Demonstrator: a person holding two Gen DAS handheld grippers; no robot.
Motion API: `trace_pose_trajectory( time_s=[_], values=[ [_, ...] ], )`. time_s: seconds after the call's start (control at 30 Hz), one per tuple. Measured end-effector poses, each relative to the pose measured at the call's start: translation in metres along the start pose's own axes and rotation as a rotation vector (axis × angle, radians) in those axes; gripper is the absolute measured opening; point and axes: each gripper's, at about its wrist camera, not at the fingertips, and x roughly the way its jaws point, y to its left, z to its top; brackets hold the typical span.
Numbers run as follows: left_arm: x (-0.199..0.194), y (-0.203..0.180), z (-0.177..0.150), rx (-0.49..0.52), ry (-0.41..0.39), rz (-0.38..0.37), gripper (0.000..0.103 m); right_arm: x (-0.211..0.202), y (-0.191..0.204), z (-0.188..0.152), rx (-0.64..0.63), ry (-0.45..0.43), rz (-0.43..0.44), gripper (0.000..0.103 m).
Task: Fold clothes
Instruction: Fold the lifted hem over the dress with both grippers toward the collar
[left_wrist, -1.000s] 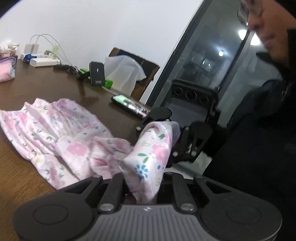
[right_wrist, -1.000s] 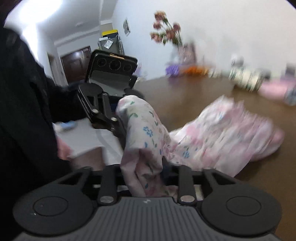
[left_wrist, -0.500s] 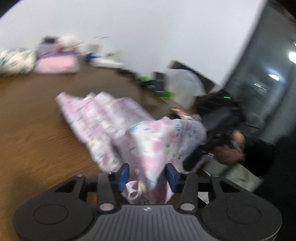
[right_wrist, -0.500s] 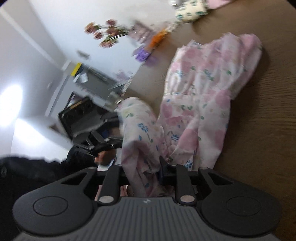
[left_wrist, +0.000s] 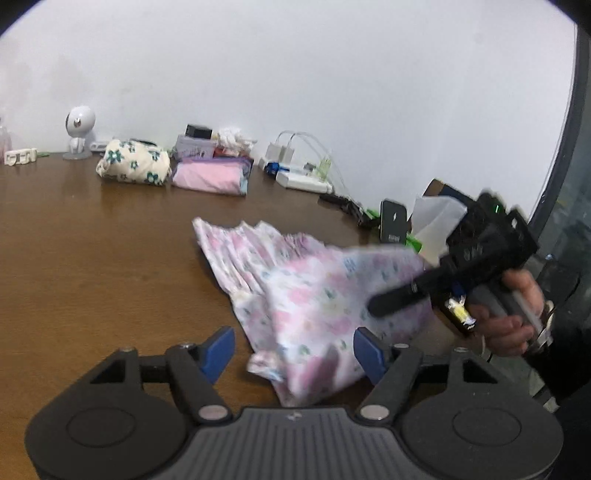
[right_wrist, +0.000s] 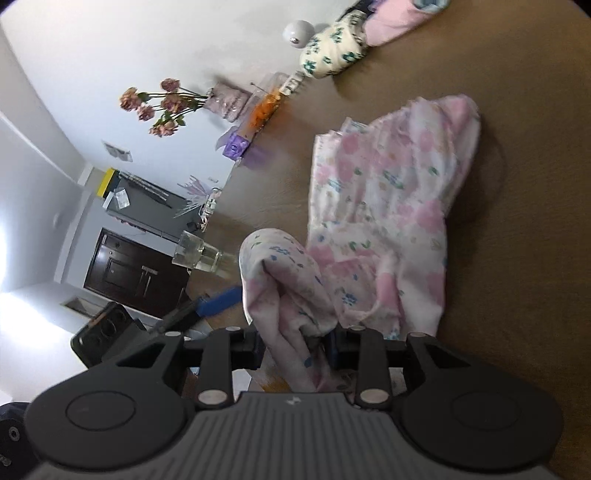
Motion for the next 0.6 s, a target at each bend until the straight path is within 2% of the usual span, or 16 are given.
trace_pose_trajectory(
  time_s=[0.13,0.23,0.27,0.33,0.5,0.6],
  values=[
    [0.008,-0.008,-0.003,-0.013,0.021,0.037,0.07,0.005,-0.004,0.001,0.023,-0.026,-0.021,0.023],
    [-0.005,-0.012,0.0,-0.007,0.029,0.05,0.07,0.001,-0.007,-0.002,0.043,-0.058,-0.023,0.023],
    [-0.009,-0.014,0.001,-0.004,0.017,0.053,0.075,0.0,-0.007,-0.002,0.048,-0.069,-0.025,0.023],
    [-0.012,-0.01,0.002,-0.022,0.002,0.033,0.082,-0.001,-0.01,-0.002,0.056,-0.08,-0.021,0.023],
    [0.005,-0.008,-0.004,-0.057,0.014,0.008,0.082,0.002,-0.01,-0.003,0.046,-0.077,-0.017,0.023],
    [0.015,-0.005,-0.009,-0.092,-0.007,-0.065,0.082,0.002,-0.01,-0.003,0.046,-0.077,-0.013,0.023]
  ],
)
